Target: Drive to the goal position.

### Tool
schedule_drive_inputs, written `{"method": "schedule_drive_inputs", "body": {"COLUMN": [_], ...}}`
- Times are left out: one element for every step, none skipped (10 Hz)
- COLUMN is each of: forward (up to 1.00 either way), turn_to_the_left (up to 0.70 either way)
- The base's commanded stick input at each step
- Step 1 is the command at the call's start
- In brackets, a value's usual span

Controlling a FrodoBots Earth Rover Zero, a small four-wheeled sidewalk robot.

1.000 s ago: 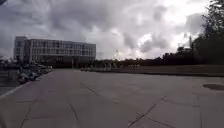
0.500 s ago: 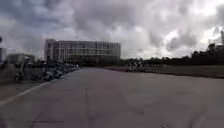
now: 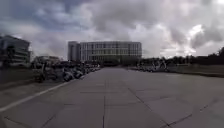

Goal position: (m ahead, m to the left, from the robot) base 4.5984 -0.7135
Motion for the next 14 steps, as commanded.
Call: {"method": "schedule_drive_inputs", "body": {"forward": [0.7, 0.7, 0.7, 0.7, 0.7, 0.7, 0.7, 0.7, 0.7, 0.7, 0.7, 0.7, 0.7, 0.7], "turn_to_the_left": [0.0, 0.0, 0.0, 0.0, 0.0, 0.0, 0.0, 0.0, 0.0, 0.0, 0.0, 0.0, 0.0, 0.0]}}
